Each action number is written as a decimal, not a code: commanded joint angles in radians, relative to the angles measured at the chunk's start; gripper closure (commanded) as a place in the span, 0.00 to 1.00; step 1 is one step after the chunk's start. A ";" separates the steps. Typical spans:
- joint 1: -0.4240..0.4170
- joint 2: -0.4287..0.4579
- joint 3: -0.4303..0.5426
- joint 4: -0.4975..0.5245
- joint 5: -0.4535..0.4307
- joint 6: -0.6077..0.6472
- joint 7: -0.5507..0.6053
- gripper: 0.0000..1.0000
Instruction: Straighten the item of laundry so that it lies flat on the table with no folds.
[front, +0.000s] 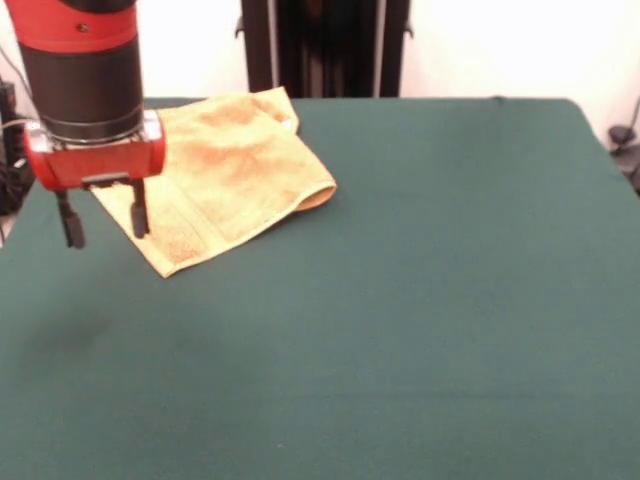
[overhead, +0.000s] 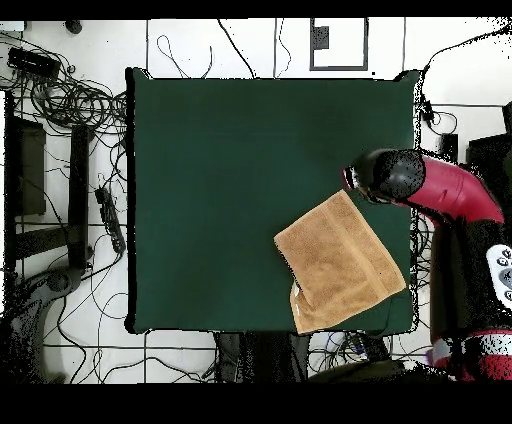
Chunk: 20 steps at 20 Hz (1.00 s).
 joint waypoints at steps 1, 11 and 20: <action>-0.018 -0.010 0.121 0.080 -0.034 0.075 -0.129 0.00; -0.060 -0.023 0.132 0.149 -0.045 0.019 -0.076 0.00; -0.073 -0.043 0.112 0.246 -0.038 -0.057 0.028 0.00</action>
